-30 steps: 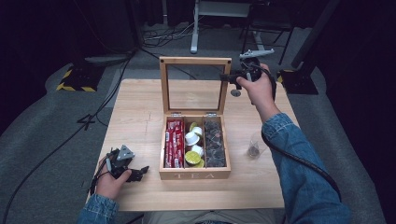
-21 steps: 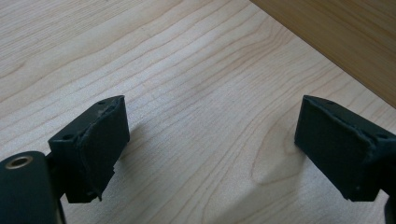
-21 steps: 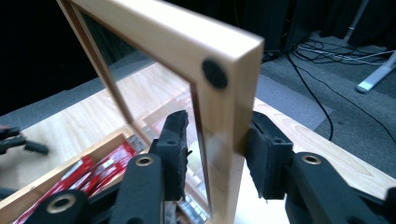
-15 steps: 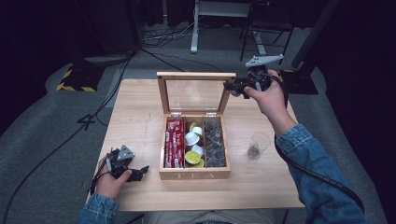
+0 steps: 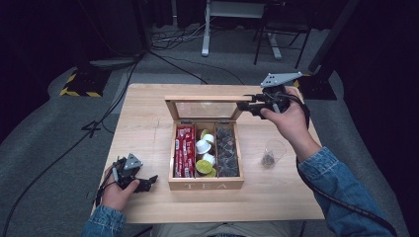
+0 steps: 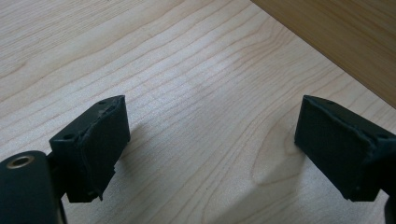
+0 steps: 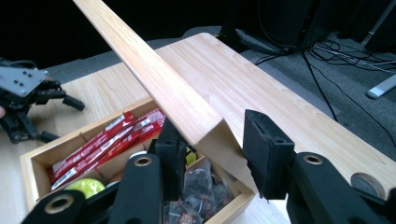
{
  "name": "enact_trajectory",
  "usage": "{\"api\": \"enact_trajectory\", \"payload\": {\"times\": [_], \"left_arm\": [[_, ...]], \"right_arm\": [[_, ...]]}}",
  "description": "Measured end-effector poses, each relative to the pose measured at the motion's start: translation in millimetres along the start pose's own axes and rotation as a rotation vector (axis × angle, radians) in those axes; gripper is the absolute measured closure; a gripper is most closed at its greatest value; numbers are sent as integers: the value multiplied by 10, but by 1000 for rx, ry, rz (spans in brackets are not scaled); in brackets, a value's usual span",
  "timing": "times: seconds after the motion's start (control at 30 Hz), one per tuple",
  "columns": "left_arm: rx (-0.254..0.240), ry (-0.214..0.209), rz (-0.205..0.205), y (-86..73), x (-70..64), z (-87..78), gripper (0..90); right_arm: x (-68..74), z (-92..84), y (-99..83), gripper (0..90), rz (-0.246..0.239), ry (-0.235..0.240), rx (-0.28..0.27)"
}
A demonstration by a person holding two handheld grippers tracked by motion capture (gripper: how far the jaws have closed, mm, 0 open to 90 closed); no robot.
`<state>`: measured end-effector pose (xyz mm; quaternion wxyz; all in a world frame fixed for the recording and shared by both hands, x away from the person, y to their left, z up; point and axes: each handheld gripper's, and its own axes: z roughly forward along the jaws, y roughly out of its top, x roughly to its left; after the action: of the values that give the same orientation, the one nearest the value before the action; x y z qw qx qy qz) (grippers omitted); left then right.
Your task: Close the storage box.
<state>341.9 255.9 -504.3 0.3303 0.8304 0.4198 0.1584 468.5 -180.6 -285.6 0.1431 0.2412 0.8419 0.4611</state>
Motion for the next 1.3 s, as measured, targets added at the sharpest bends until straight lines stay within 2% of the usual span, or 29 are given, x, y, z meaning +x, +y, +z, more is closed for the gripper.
{"api": "enact_trajectory", "payload": {"times": [0.43,0.63,0.73,1.07,1.3], "left_arm": [[-1,0,-1,0,0,1,107],[-1,3,2,1,1,0,107],[-1,1,0,0,0,0,107],[-1,0,-1,0,-1,0,107],[-2,-2,-3,-1,-2,2,107]], "right_arm": [[267,-74,-233,529,-42,25,2],[412,-86,-359,493,-80,15,4],[467,-94,-436,465,-81,18,-10],[653,-105,-679,372,-89,-12,-32],[771,-79,-855,343,-104,-34,-8]]}}
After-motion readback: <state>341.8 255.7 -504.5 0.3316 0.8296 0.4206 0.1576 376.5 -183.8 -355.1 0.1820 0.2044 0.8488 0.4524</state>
